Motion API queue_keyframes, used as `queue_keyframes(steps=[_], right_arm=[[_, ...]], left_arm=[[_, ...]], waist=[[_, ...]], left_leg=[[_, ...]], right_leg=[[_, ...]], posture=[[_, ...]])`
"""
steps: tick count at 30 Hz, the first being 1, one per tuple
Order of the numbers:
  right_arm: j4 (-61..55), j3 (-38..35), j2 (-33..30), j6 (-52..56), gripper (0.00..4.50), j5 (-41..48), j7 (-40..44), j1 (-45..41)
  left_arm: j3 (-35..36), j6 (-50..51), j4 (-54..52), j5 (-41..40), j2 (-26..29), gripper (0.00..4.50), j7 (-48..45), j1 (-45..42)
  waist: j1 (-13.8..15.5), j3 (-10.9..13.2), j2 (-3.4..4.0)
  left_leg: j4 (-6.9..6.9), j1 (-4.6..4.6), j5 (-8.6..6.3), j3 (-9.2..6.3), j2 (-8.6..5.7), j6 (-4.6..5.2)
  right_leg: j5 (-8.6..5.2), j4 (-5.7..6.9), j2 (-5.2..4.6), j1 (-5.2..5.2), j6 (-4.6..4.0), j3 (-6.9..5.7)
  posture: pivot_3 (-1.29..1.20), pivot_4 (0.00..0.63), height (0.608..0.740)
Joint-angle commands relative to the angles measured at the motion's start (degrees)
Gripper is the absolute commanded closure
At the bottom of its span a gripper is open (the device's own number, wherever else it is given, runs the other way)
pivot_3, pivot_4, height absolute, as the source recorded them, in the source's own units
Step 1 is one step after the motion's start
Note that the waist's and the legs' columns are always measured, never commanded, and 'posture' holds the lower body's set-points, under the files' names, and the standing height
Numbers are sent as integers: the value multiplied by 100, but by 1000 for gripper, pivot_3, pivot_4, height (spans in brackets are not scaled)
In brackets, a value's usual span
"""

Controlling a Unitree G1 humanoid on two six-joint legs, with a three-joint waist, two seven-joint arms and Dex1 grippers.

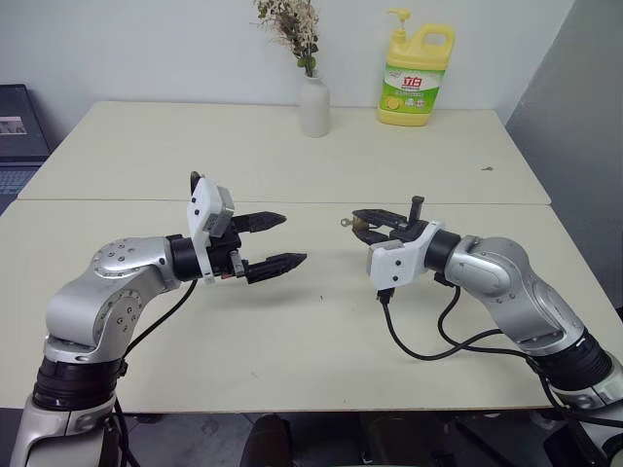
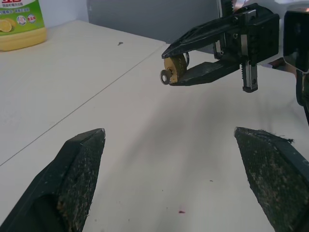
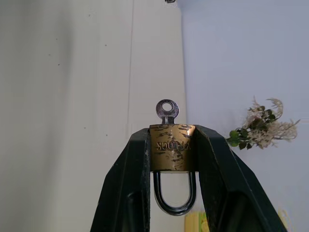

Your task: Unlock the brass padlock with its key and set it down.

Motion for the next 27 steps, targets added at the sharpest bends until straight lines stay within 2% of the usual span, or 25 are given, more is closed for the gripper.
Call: queue_keyframes(steps=[1, 12, 27], right_arm=[[-83, -274, 88, -392, 3572, -129, -285, -110], [126, -431, 335, -1254, 3572, -259, -583, -233], [230, -520, 359, -1511, 3572, -227, -535, -43]], left_arm=[[-81, 273, 3, -191, -67, 0, 63, -375], [-364, 411, 744, -210, -254, 0, -548, -1155], [-480, 331, 1219, -35, -361, 0, -860, -1720]], waist=[[8, 0, 0], [9, 0, 0], [18, 0, 0]], left_leg=[[1, 0, 0, -1, 0, 0], [1, 0, 0, -4, -2, 0], [2, 0, 1, -7, -3, 0]], right_leg=[[0, 0, 0, 0, 0, -1], [1, 2, 0, 2, -1, -2], [1, 6, 0, 3, -1, -2]], posture=[[0, 150, 740], [0, 150, 740], [0, 150, 740]])
